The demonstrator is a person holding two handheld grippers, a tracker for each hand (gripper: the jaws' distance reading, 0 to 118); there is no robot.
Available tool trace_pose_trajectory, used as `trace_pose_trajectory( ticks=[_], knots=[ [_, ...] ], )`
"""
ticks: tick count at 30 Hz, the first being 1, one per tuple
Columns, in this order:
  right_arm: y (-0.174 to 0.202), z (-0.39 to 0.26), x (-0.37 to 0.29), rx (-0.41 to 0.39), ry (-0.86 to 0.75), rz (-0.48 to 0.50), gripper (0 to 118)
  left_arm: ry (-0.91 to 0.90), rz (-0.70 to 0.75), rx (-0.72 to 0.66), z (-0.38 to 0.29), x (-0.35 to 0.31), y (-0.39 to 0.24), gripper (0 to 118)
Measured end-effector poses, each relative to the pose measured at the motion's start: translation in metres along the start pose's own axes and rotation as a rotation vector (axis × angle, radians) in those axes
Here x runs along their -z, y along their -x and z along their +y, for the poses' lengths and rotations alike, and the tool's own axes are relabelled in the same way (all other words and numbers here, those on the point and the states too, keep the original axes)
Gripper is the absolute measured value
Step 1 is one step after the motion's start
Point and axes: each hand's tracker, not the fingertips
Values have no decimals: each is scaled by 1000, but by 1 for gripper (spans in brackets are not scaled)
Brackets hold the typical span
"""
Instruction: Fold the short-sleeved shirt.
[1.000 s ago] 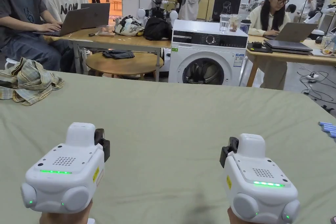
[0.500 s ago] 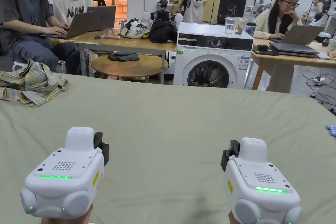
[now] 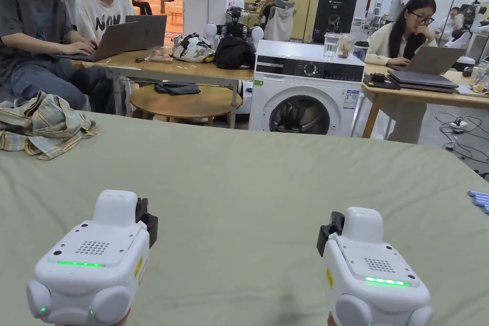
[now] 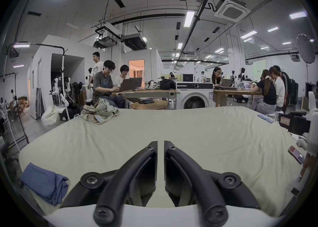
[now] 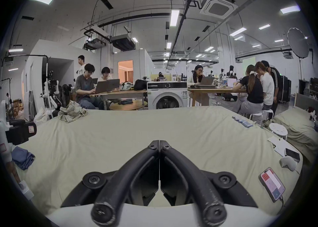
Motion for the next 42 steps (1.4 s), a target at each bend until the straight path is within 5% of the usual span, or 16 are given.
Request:
trace_pose_trajectory(
  ticks=[1,3,6,10,25,31,36,42],
  knots=[
    [0,0,0,0,-1,-3,9,4,3,7,1,0,-1,20],
    [-1,1,0,-2,1,-8,43,-1,9,18,1,0,-3,39],
    [-2,1,1,1,3,-7,66,-14,-1,12,0,-2,-1,69],
    [-2,2,4,-24,-3,-66,80,-40,-16,-21,1,-6,0,71],
    [-6,2,9,3,-19,-22,81,-64,-25,-30,0,3,1,71],
    [-8,-2,10,99,-23,-60,81,-118,-29,-91,-6,4,9,71],
    [-16,-1,13,147,-6,26,81,-120,-61,-102,-2,1,13,73],
    [-4,2,17,73,45,-26,81,-42,-22,-74,-1,9,12,74]
  ],
)
